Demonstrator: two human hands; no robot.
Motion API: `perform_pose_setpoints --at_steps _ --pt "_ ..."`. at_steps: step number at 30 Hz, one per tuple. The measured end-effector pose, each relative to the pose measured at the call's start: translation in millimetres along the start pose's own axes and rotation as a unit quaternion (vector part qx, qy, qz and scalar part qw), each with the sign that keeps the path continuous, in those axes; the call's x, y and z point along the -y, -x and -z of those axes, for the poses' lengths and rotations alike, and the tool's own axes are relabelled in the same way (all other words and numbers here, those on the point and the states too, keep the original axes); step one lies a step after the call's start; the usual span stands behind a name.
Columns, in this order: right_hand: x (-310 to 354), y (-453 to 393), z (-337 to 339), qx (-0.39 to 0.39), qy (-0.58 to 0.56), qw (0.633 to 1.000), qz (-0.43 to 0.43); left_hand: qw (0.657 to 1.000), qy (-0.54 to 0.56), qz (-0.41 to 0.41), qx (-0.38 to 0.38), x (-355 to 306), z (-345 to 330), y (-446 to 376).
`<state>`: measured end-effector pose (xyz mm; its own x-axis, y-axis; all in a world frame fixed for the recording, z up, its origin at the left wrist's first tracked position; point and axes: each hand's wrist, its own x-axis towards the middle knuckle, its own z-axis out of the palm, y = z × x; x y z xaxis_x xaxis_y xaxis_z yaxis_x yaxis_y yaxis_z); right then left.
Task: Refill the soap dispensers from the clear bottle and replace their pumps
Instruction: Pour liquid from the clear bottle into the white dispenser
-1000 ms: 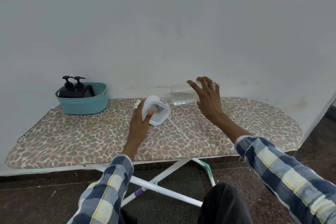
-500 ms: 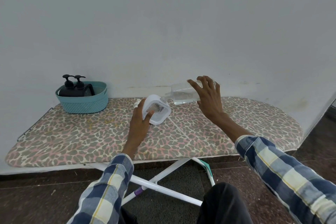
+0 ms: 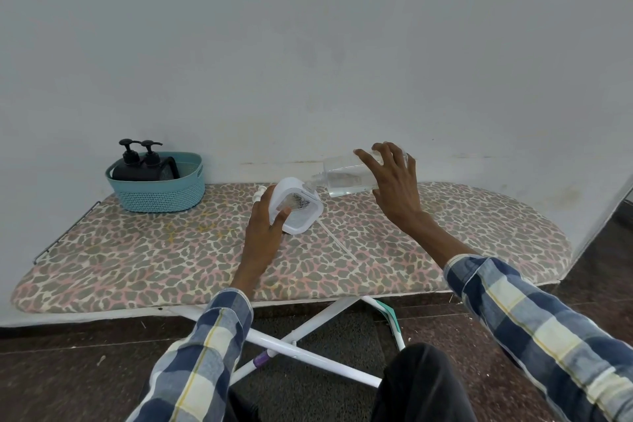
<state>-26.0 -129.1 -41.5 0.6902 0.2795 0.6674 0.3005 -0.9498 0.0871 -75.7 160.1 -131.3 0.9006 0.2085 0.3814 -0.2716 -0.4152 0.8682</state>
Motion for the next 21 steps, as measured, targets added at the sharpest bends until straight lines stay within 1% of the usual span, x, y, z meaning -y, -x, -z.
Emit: perform_pose_setpoints --at_steps 21 --pt "-1.0 -0.4 0.3 -0.005 0.003 1.0 0.004 1.0 0.004 -0.001 0.005 0.5 -0.1 -0.1"
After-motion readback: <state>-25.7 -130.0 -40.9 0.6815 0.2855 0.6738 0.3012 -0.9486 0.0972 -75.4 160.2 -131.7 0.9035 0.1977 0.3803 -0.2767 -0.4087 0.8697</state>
